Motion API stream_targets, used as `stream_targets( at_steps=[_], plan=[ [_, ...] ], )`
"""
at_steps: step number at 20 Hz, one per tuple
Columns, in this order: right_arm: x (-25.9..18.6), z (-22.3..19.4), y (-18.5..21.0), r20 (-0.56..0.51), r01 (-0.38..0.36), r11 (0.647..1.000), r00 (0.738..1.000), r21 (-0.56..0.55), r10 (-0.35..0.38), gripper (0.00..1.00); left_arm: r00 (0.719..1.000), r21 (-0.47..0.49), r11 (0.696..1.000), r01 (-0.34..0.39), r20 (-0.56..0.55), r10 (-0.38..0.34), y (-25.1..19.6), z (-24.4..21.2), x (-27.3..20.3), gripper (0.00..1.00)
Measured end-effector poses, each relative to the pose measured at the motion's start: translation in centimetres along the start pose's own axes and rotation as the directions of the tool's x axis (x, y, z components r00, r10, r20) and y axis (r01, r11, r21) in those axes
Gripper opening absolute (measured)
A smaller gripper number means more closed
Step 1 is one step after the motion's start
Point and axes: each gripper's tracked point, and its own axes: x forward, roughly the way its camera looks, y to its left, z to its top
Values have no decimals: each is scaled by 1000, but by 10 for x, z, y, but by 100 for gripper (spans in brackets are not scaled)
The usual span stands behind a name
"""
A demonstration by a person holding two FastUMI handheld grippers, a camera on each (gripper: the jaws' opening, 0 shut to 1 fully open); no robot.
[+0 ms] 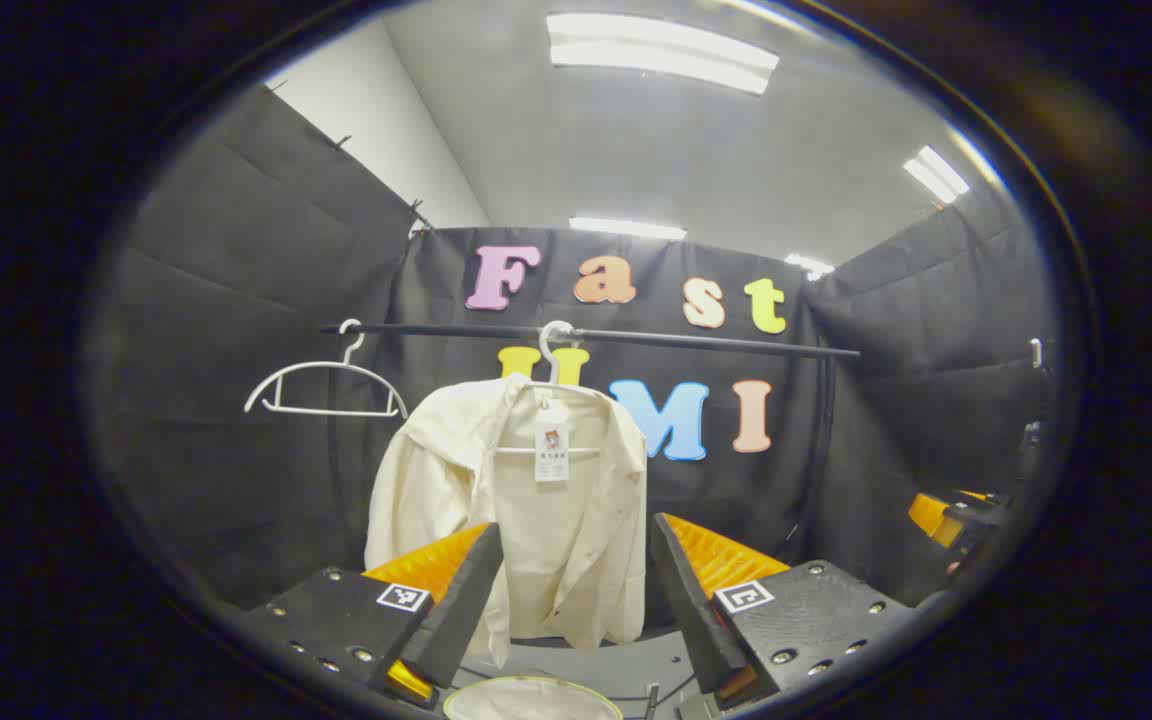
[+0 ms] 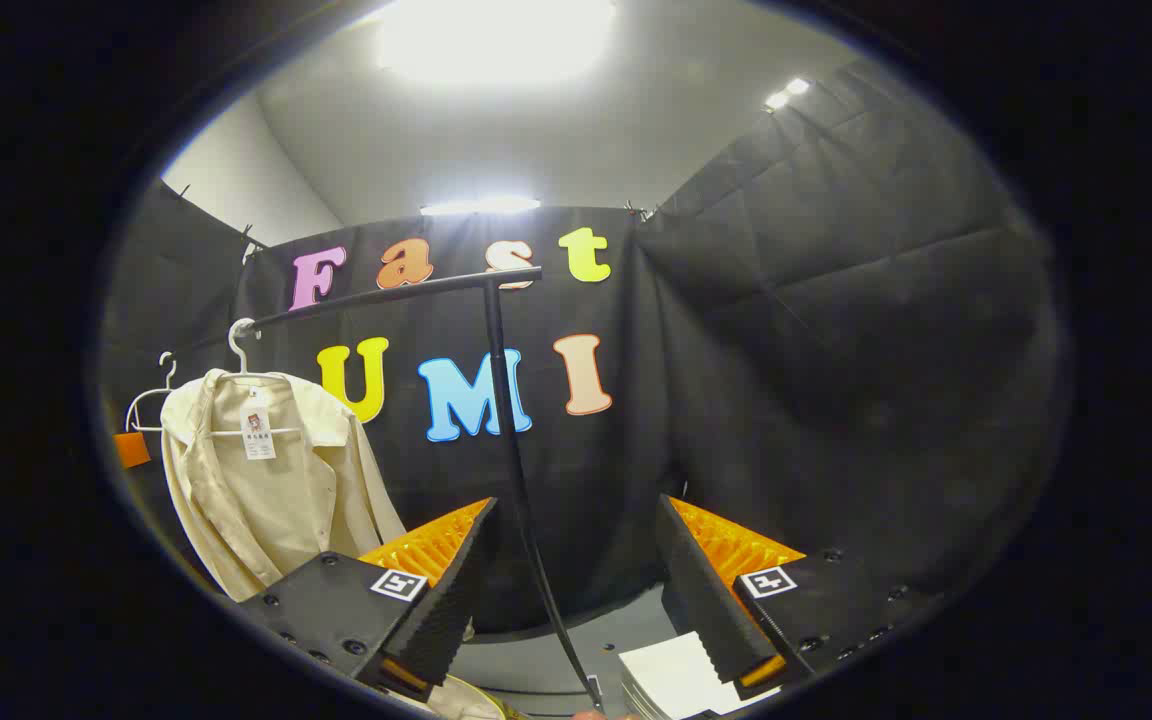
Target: Grasp the clothes on the hanger with both hands and then place them into the laundry hamper below.
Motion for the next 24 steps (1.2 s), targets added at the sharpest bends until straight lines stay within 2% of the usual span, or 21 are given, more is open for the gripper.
stream_targets(
  at_steps=[4, 11, 15, 18, 20, 21, 24],
  plan=[
    [7, -5, 7, 5, -35, 999, 999, 2, 35, 98, 1000, 13, 1000, -8, -14, 8, -3, -8, 9, 86],
    [-8, -17, 25, -35, -88, 996, 996, -8, 88, 98, 998, 13, 999, -45, -34, 45, 10, -23, -20, 85],
    [-27, -26, 34, -66, -104, 994, 993, -26, 102, 98, 993, -27, 995, -96, -64, 94, 32, -35, -46, 85],
    [-38, -27, 41, -73, -111, 994, 991, -23, 109, 98, 991, -18, 993, -116, -65, 115, 47, -35, -61, 85],
    [-44, -28, 45, -81, -115, 993, 990, -12, 114, 98, 990, -12, 992, -125, -72, 124, 53, -36, -64, 88],
    [-45, -29, 48, -86, -119, 993, 989, -11, 117, 98, 989, -14, 991, -130, -74, 128, 56, -38, -63, 85],
    [-47, -36, 53, -91, -120, 992, 989, -26, 117, 98, 987, -24, 990, -140, -78, 138, 58, -36, -52, 88]
  ],
)
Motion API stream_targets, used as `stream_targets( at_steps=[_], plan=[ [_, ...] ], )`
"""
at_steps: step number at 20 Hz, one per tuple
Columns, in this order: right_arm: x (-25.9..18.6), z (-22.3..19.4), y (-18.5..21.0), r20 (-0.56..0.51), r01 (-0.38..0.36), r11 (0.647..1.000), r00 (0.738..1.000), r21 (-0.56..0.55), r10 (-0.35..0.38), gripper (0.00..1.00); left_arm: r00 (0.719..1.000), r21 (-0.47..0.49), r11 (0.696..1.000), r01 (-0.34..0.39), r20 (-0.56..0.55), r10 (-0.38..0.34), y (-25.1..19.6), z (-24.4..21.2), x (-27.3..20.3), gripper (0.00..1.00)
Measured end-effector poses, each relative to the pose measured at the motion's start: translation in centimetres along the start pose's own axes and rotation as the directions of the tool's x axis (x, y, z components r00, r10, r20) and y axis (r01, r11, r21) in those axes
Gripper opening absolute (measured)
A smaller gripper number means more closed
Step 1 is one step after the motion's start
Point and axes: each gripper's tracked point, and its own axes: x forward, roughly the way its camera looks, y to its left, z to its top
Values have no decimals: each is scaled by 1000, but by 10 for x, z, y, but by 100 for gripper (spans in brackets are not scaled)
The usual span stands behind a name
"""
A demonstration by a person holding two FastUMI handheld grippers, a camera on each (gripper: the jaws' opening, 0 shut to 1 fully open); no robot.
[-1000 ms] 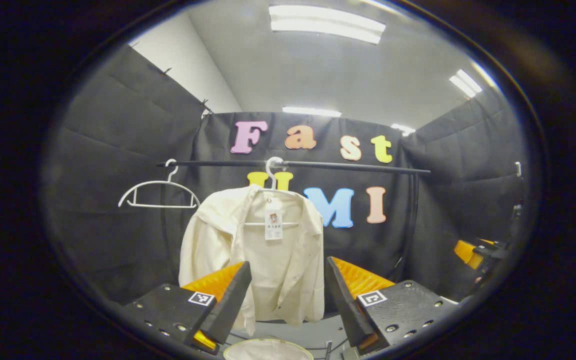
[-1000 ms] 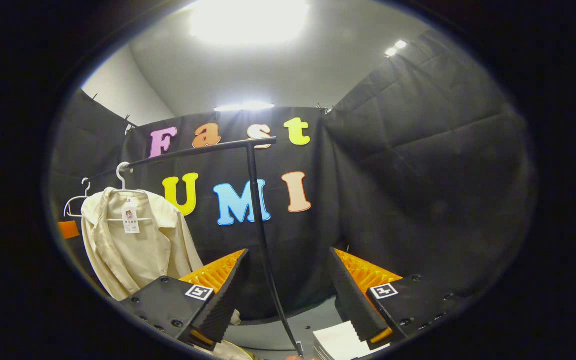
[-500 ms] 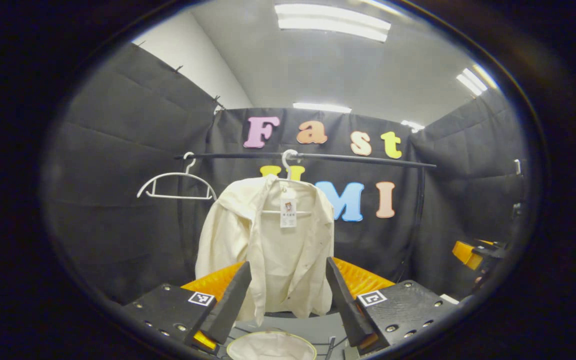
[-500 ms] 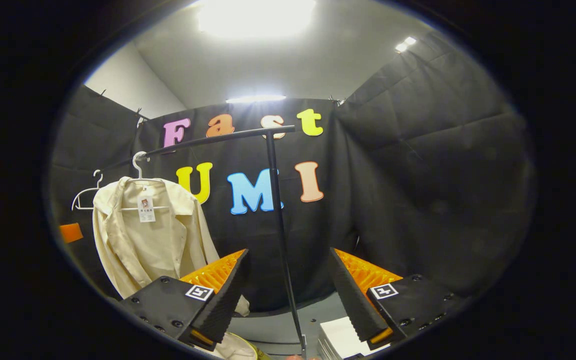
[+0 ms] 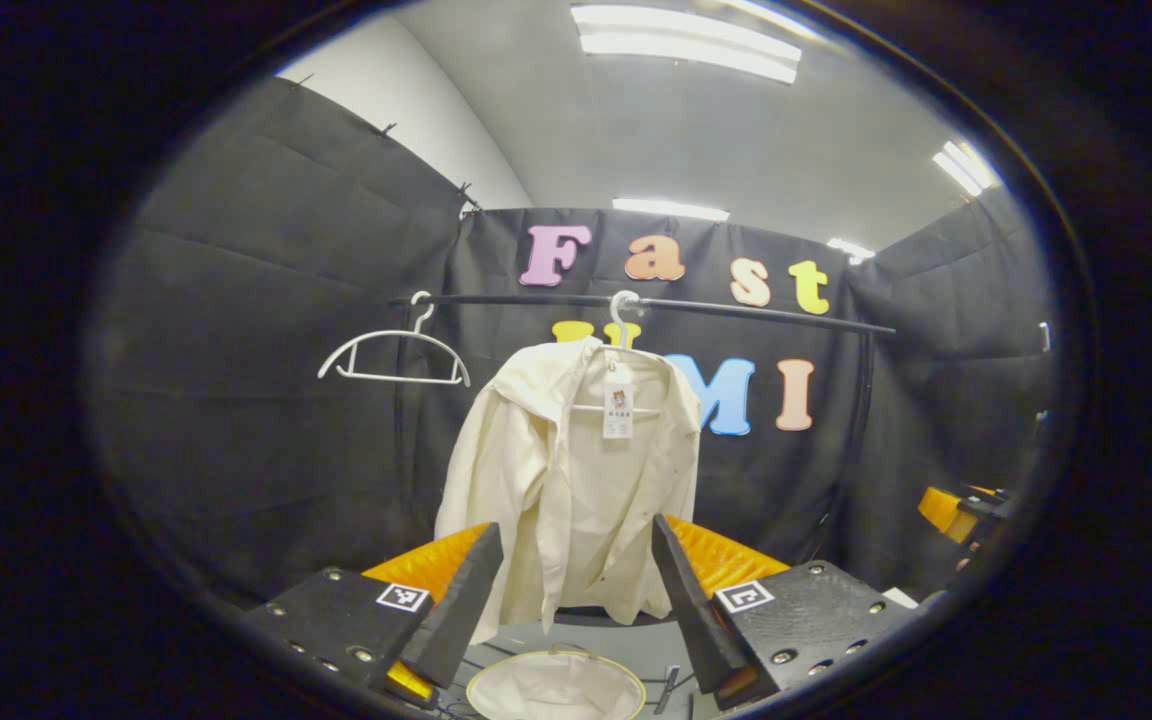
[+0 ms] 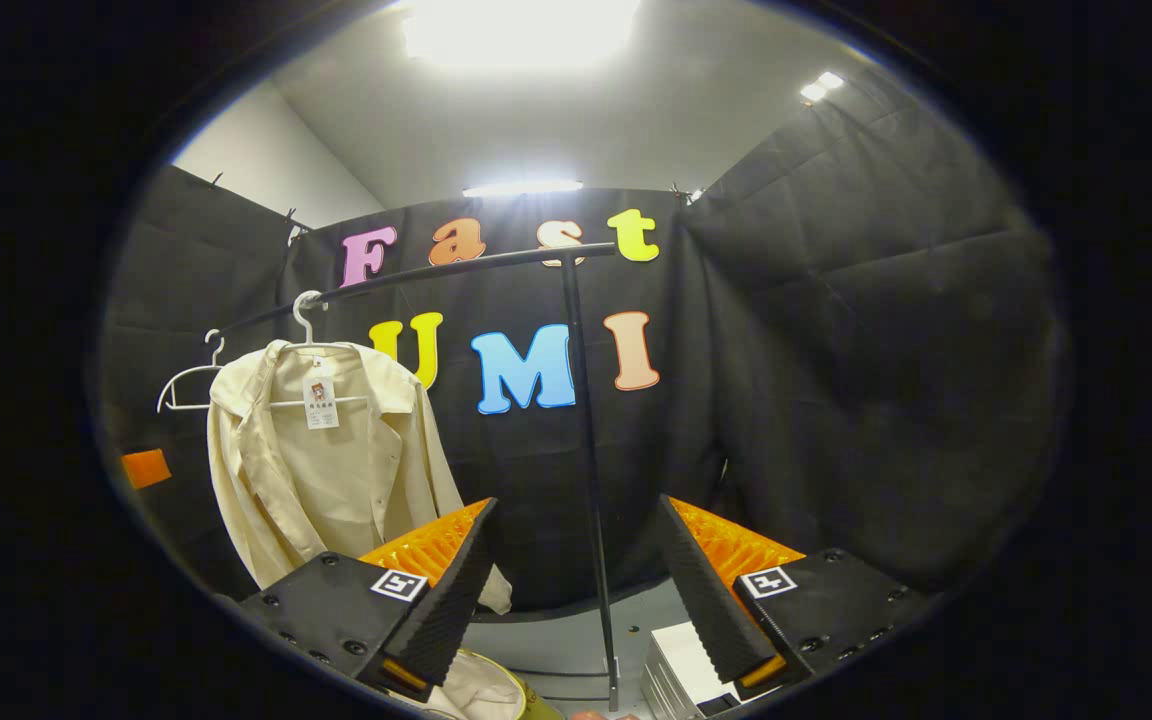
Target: Grasp the clothes on the hanger with both hands and then place them into the laundry hamper below.
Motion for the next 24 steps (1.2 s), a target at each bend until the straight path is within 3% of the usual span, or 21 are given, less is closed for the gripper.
stream_targets(
  at_steps=[12, 13, 14, 16, 24],
  plan=[
    [88, -20, 54, -30, -130, 991, 991, 3, 130, 98, 991, -17, 990, -137, -9, 137, 16, 10, 118, 85],
    [99, -21, 58, -30, -143, 990, 989, 6, 143, 93, 989, -28, 988, -150, -7, 149, 17, 11, 129, 85],
    [109, -22, 62, -32, -156, 988, 987, 11, 156, 98, 987, -37, 986, -160, -5, 160, 18, 12, 139, 88],
    [128, -24, 70, -36, -178, 984, 983, 24, 178, 98, 983, -42, 982, -182, 5, 182, 20, 15, 157, 85],
    [185, -43, 78, -52, -229, 973, 972, 16, 230, 98, 958, -52, 957, -287, 9, 288, 32, 6, 223, 85]
  ],
)
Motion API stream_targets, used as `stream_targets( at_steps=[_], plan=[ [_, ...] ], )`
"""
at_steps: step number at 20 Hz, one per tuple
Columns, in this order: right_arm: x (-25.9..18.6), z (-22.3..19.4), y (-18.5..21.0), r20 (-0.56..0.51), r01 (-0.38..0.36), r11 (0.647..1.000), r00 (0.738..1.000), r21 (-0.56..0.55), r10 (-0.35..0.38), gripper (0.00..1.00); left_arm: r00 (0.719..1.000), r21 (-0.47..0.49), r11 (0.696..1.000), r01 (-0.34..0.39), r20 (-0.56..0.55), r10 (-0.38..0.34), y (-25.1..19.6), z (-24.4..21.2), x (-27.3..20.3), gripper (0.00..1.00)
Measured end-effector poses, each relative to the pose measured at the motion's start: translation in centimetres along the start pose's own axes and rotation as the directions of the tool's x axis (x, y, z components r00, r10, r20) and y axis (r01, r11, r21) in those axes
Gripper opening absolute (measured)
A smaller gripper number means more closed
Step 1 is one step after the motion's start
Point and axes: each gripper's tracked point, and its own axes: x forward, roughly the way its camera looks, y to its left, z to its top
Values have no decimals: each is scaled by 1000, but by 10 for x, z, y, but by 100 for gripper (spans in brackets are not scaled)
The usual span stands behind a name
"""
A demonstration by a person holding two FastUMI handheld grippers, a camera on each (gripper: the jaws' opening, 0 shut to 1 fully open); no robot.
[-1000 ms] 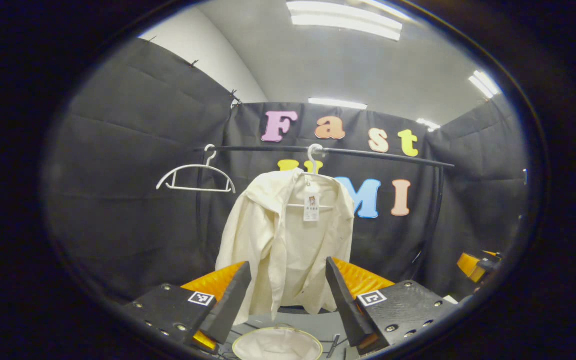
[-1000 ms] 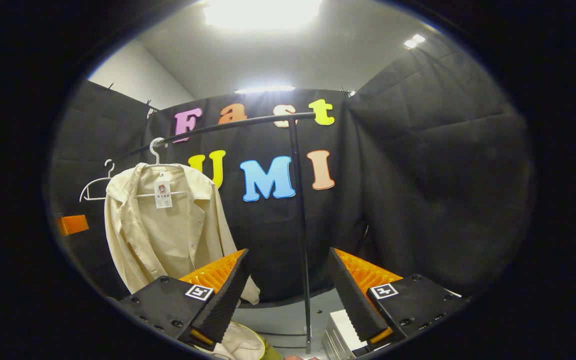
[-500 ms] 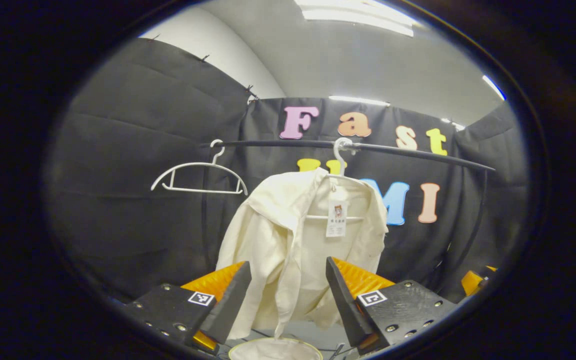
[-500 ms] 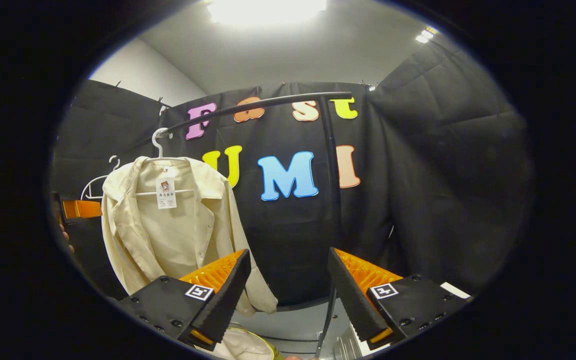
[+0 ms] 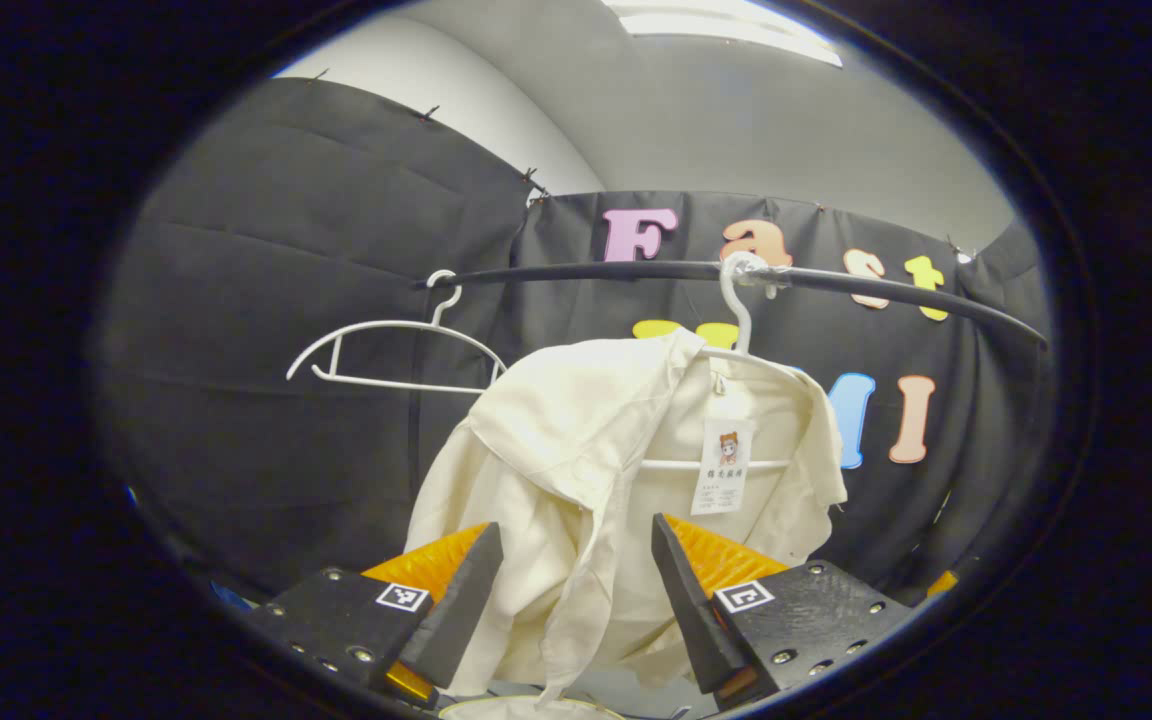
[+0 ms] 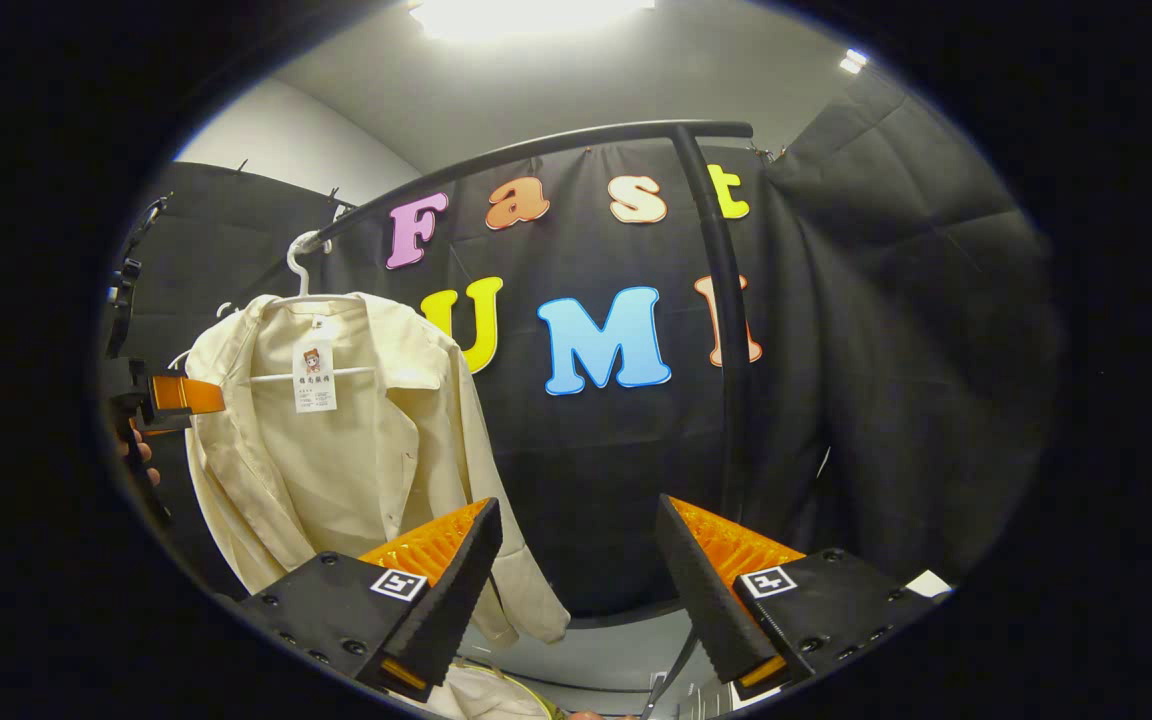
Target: Grasp the clothes on the hanger with both hands and then place them into the laundry hamper below.
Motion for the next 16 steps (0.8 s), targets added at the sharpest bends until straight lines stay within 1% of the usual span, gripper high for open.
stream_targets(
  at_steps=[1, 2, 4, 5, 6, 9, 10, 11, 12, 13, 14, 15, 16],
  plan=[
    [7, -2, -4, -3, 3, 1000, 1000, 2, -3, 98, 1000, -5, 1000, -10, 1, 10, -1, -1, 6, 88],
    [14, -4, -7, -7, 8, 1000, 1000, 4, -8, 98, 1000, -6, 1000, -16, 2, 16, -2, -2, 12, 85],
    [26, -7, -11, -16, 12, 1000, 1000, 9, -12, 98, 1000, 0, 1000, -24, 5, 24, -5, -4, 21, 85],
    [31, -10, -12, -20, 12, 1000, 1000, 12, -12, 98, 1000, 4, 1000, -27, 10, 27, -6, -5, 26, 88],
    [35, -11, -12, -25, 8, 1000, 1000, 13, -8, 98, 999, 8, 999, -31, 14, 31, -8, -6, 30, 85],
    [48, -20, -11, -45, -11, 1000, 999, 5, 11, 98, 998, 18, 998, -60, 16, 60, -7, -8, 44, 85],
    [52, -22, -10, -49, -19, 1000, 999, 2, 19, 98, 997, 22, 997, -78, 23, 77, -4, -8, 49, 91],
    [55, -24, -9, -54, -26, 1000, 998, -2, 26, 98, 995, 25, 995, -95, 28, 95, -2, -7, 53, 85],
    [58, -26, -8, -59, -32, 999, 998, -4, 32, 93, 994, 30, 993, -111, 28, 110, 0, -6, 56, 85],
    [60, -28, -7, -66, -38, 999, 997, -5, 38, 98, 992, 42, 991, -127, 28, 126, 1, -6, 59, 85],
    [62, -31, -6, -74, -45, 999, 996, -3, 44, 98, 990, 58, 988, -142, 29, 140, 3, -6, 61, 85],
    [63, -34, -5, -82, -52, 999, 995, -1, 51, 98, 987, 78, 984, -158, 29, 156, 5, -5, 64, 88],
    [65, -37, -4, -92, -58, 998, 994, -2, 58, 98, 984, 97, 980, -176, 31, 174, 7, -5, 65, 84]
  ],
)
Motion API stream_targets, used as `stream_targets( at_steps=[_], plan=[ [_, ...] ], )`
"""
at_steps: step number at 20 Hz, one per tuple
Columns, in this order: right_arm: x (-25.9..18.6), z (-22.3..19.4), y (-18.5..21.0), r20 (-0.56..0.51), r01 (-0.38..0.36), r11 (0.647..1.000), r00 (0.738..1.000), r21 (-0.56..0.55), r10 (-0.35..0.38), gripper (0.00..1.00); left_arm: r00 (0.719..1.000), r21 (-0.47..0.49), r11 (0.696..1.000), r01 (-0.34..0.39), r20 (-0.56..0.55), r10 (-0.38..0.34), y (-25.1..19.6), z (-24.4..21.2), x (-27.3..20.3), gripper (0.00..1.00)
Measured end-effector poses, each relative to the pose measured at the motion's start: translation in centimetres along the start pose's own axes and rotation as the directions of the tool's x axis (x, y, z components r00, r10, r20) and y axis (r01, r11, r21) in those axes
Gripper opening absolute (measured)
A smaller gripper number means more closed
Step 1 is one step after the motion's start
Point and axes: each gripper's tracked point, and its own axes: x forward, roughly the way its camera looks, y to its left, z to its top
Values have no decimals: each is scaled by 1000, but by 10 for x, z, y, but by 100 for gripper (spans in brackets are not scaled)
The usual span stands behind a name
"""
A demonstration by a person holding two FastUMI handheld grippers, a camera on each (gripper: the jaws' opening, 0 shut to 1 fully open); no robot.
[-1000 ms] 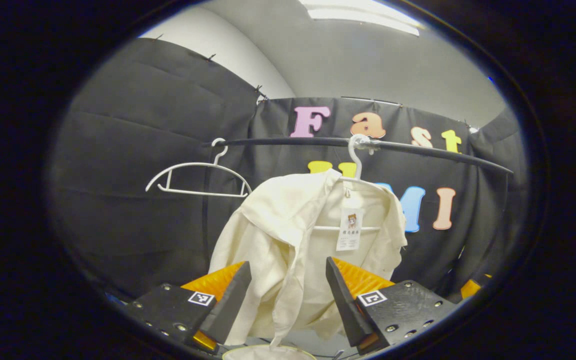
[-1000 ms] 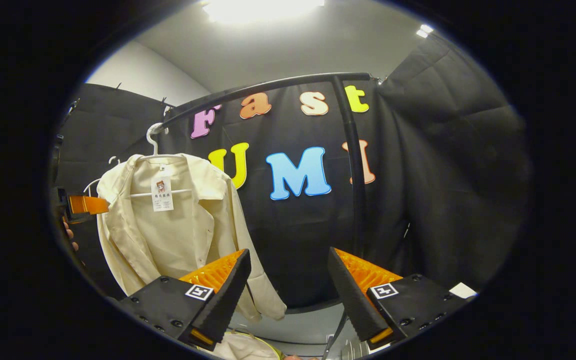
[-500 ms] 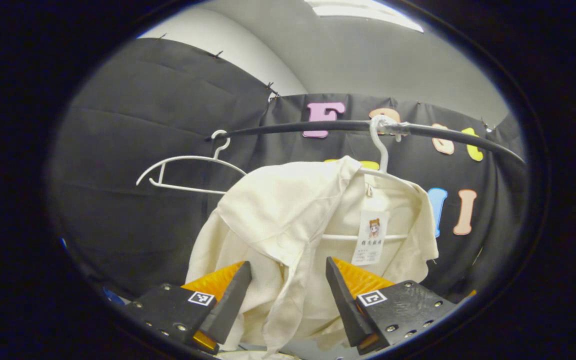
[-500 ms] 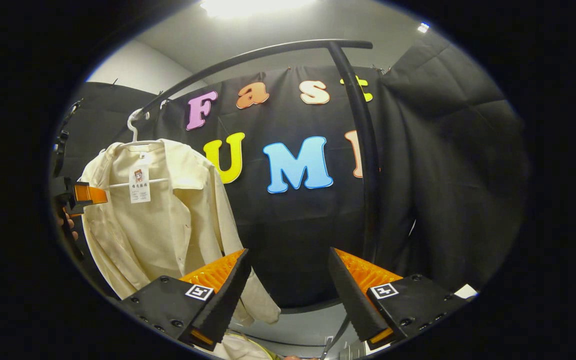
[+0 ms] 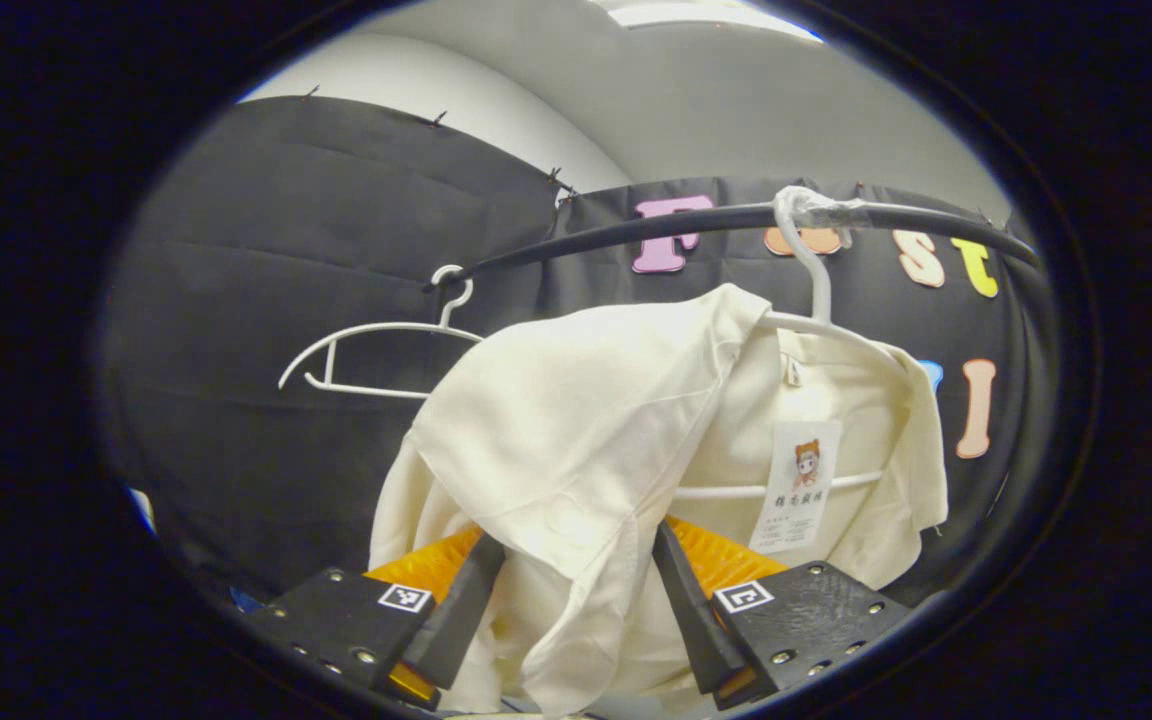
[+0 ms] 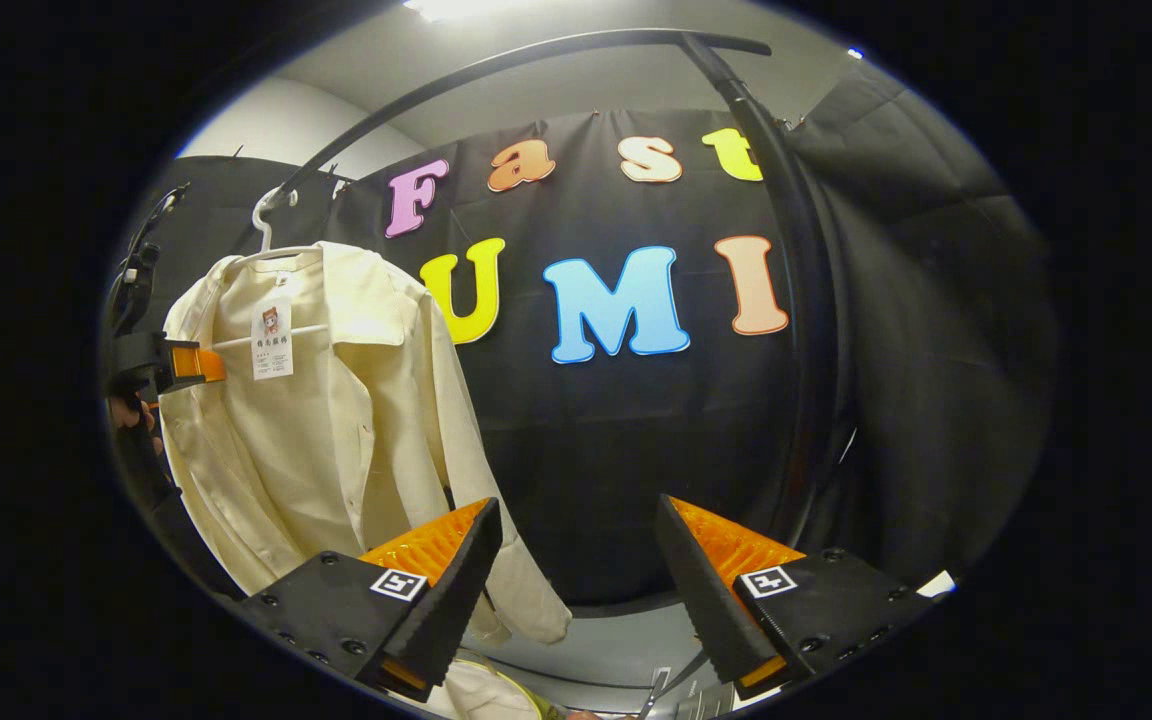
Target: Grasp the clothes on the hanger with both hands and then place them into the laundry hamper below.
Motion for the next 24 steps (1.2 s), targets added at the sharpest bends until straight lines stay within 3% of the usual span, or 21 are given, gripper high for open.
stream_targets(
  at_steps=[3, 5, 7, 8, 9, 11, 14, 16, 18, 20, 22, 23, 24],
  plan=[
    [5, -11, 7, -28, -26, 1000, 999, -8, 25, 98, 999, 47, 998, -44, 23, 43, 8, 5, -1, 58],
    [10, -15, 17, -32, -65, 998, 997, -10, 65, 93, 993, 90, 992, -92, 78, 85, 16, 16, -4, 33],
    [15, -24, 27, -63, -103, 995, 993, -7, 103, 98, 995, 113, 991, -76, 71, 68, 9, 13, -4, 7],
    [14, -29, 34, -86, -126, 992, 988, -3, 126, 98, 998, 111, 993, -45, 52, 39, 5, 8, -6, 9],
    [9, -34, 42, -101, -148, 989, 984, -3, 147, 98, 999, 96, 995, -2, 34, -2, -1, 6, -6, 3],
    [2, -34, 52, -97, -171, 985, 981, -19, 168, 98, 998, 41, 998, 51, 21, -52, 3, 5, -11, 5],
    [5, -21, 68, -81, -186, 982, 980, -33, 183, 98, 998, 63, 996, 62, 22, -64, 13, 15, -17, 3],
    [9, -8, 83, -69, -202, 979, 977, -13, 201, 93, 994, 5, 994, 107, 8, -107, 9, 17, -24, 5],
    [12, 7, 95, -48, -196, 981, 979, 2, 196, 98, 988, -53, 987, 152, -1, -152, 10, 20, -30, 4],
    [11, 22, 110, -31, -202, 979, 979, 8, 202, 98, 982, -39, 981, 188, -9, -189, 12, 26, -36, 4],
    [11, 36, 129, -4, -224, 975, 975, 8, 224, 98, 967, -63, 965, 255, -5, -256, 3, 30, -41, 3],
    [11, 42, 137, 7, -233, 972, 972, 7, 233, 93, 962, -88, 959, 271, -8, -272, 3, 30, -46, 3],
    [13, 47, 146, 10, -242, 970, 970, 10, 242, 98, 960, -111, 954, 279, -9, -281, 5, 31, -47, 3]
  ],
)
